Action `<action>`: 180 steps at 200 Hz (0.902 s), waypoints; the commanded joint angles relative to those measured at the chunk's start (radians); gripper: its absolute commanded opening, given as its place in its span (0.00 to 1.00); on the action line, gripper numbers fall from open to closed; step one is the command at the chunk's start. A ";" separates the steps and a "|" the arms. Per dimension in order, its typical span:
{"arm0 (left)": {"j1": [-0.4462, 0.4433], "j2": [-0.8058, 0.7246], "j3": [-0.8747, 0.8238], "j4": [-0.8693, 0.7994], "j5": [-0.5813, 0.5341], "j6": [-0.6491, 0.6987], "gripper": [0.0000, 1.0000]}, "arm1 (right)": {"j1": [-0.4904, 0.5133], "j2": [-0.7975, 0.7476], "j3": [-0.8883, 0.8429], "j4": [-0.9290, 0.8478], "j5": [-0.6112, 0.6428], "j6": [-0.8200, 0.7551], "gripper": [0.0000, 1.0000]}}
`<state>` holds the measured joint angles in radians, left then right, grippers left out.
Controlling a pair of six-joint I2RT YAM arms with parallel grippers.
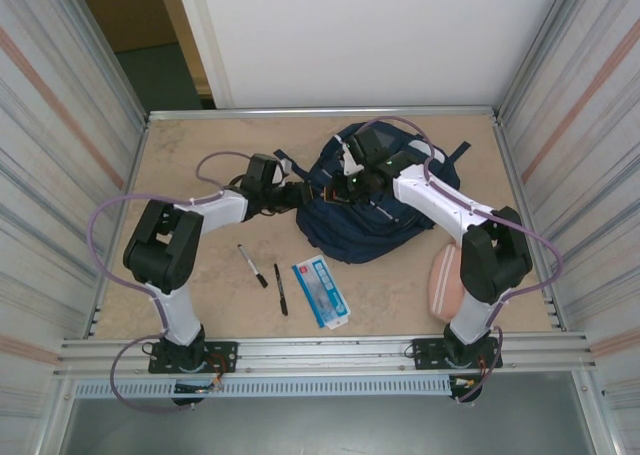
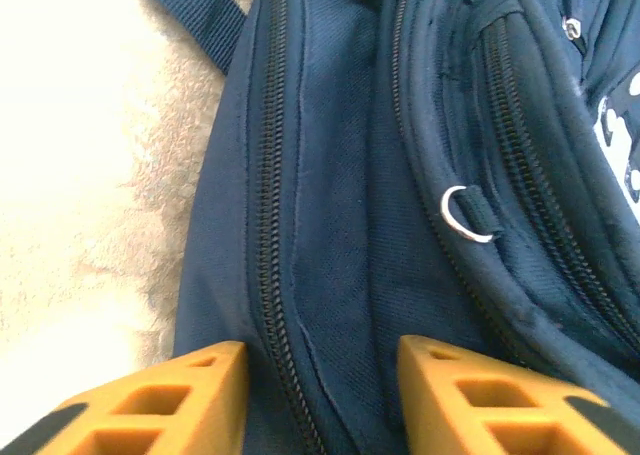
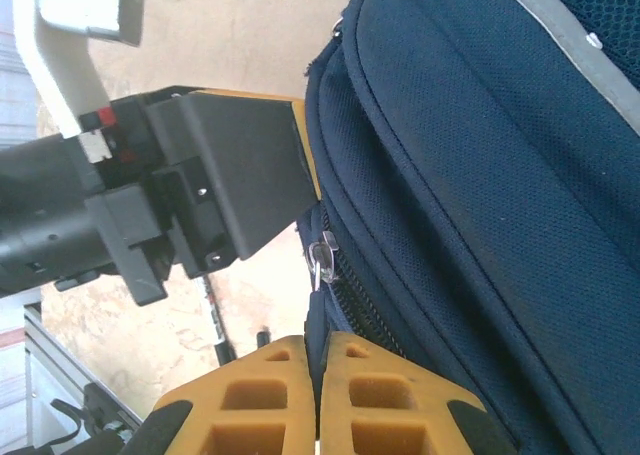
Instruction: Pack the student bag
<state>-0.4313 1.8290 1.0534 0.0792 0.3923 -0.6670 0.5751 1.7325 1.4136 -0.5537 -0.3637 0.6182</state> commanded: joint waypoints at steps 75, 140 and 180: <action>-0.067 -0.047 -0.227 0.216 -0.013 -0.119 0.00 | -0.078 0.156 0.261 -0.142 -0.043 -0.162 0.00; -0.292 -0.200 -0.278 0.297 -0.195 -0.284 0.00 | -0.110 0.200 0.323 -0.134 -0.102 -0.181 0.00; -0.291 -0.437 -0.352 0.169 -0.394 -0.295 0.00 | -0.072 0.260 0.404 -0.125 -0.147 -0.186 0.00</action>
<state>-0.7029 1.5543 0.7265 0.3504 0.0849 -0.9592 0.4740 1.9545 1.7390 -0.8165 -0.4774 0.4580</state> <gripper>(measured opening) 0.052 0.051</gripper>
